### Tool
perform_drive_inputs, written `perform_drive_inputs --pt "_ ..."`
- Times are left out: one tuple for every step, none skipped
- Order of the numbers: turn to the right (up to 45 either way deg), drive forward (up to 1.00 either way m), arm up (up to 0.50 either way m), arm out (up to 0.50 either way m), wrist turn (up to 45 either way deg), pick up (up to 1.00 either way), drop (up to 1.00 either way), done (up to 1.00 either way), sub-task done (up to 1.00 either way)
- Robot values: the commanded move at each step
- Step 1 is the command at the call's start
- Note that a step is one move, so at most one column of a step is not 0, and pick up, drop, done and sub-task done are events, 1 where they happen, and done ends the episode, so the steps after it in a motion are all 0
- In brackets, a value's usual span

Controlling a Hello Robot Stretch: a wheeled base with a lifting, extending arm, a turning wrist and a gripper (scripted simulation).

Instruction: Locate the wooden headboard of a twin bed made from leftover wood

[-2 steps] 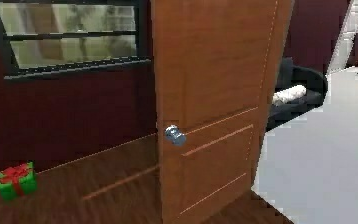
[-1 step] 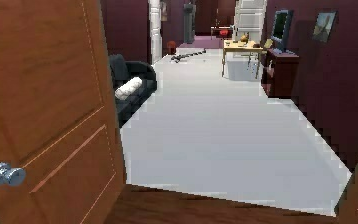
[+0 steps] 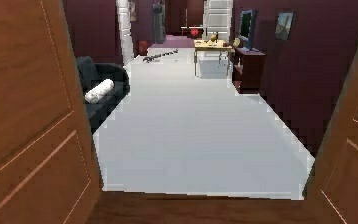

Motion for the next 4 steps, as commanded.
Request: perform_drive_inputs --pt "0.0 1.0 0.0 0.0 0.0 0.0 0.0 0.0 0.0" --pt "0.0 1.0 0.0 0.0 0.0 0.0 0.0 0.0 0.0" --pt "0.0 1.0 0.0 0.0 0.0 0.0 0.0 0.0 0.0" --pt "3.0 0.0 0.0 0.0 0.0 0.0 0.0 0.0 0.0"
